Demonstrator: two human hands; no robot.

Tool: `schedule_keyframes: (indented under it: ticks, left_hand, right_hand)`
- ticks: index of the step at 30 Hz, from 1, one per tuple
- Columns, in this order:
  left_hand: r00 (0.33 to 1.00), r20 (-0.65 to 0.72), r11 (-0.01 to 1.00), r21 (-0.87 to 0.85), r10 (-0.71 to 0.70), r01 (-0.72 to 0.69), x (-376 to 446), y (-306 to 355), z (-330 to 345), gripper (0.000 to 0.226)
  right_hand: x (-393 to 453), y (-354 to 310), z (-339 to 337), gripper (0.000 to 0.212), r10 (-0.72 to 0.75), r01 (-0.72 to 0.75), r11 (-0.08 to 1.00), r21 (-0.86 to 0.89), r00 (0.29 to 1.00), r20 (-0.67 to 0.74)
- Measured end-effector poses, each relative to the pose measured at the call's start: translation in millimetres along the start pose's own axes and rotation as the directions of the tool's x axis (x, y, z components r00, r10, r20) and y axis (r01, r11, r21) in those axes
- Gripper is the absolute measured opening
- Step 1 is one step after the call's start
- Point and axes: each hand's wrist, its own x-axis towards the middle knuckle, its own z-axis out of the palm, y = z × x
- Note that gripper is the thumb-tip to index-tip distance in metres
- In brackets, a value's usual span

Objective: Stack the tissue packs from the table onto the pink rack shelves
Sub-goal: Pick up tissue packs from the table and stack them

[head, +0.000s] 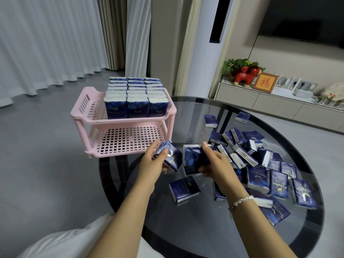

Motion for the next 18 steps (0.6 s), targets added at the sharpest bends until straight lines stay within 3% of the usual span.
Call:
schedule_keyframes:
  ticks: [5,8,12,15,18]
  left_hand:
    - [0.995,0.102,0.999,-0.028,0.02,-0.018,-5,2,5,0.041]
    - [0.989,0.136,0.998,-0.049,0.055,-0.049,-7,4,6,0.043]
    - [0.982,0.153,0.992,0.05,0.107,-0.116,-15,8,6,0.065]
    - [0.975,0.122,0.942,0.263,0.183,-0.21,-20,11,-5,0.06]
    - [0.976,0.152,0.86,0.466,0.155,-0.209,-17,17,-34,0.065]
  right_hand:
    - [-13,0,24,0.046,-0.007,0.008,0.999,0.038,0.999,-0.038]
    - [-13,11,40,0.054,-0.094,0.088,0.995,-0.043,0.98,-0.176]
    - [-14,17,56,0.055,-0.145,0.109,0.984,-0.137,0.948,-0.283]
    - [-13,15,63,0.055,-0.149,0.097,0.96,-0.263,0.971,-0.186]
    - [-8,15,67,0.039,-0.26,0.248,0.92,-0.303,0.966,-0.001]
